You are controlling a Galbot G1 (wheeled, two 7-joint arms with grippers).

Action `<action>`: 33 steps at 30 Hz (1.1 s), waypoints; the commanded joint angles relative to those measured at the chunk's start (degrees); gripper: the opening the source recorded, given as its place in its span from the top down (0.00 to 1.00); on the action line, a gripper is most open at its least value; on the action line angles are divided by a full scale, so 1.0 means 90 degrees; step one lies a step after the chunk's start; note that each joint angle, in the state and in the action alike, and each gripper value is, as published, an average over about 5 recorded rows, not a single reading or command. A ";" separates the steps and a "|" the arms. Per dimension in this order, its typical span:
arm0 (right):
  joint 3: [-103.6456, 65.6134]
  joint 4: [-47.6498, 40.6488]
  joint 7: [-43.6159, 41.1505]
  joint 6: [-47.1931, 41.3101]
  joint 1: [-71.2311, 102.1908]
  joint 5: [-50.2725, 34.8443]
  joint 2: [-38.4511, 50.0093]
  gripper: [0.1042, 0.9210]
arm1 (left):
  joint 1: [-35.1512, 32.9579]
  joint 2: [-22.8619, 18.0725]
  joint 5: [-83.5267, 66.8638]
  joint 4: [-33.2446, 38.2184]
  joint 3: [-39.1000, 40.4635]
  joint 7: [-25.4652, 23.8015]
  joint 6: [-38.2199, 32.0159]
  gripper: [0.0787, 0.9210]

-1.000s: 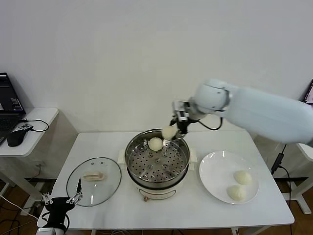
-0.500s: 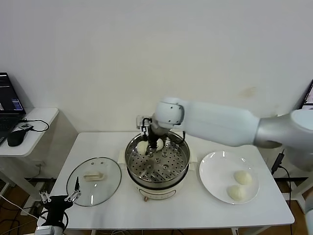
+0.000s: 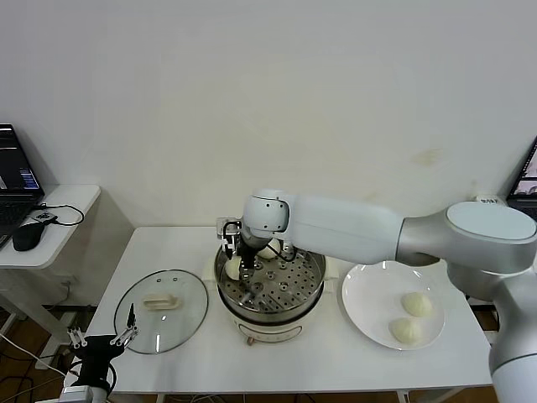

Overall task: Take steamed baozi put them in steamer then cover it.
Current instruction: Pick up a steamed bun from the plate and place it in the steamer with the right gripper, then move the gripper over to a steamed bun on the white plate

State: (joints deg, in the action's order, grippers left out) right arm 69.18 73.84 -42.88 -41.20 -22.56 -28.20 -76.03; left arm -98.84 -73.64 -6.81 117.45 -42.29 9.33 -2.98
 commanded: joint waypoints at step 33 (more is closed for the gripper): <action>-0.1966 0.2989 -0.2633 0.2911 0.1949 0.3722 0.6638 0.12 | -0.0197 0.0051 0.0071 0.0159 0.0133 -0.0025 0.0030 0.12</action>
State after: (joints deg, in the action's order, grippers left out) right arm 64.04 97.46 -64.40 -20.18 -24.64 -6.36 -29.02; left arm -100.20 -73.12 -6.37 118.76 -41.07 9.12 -2.75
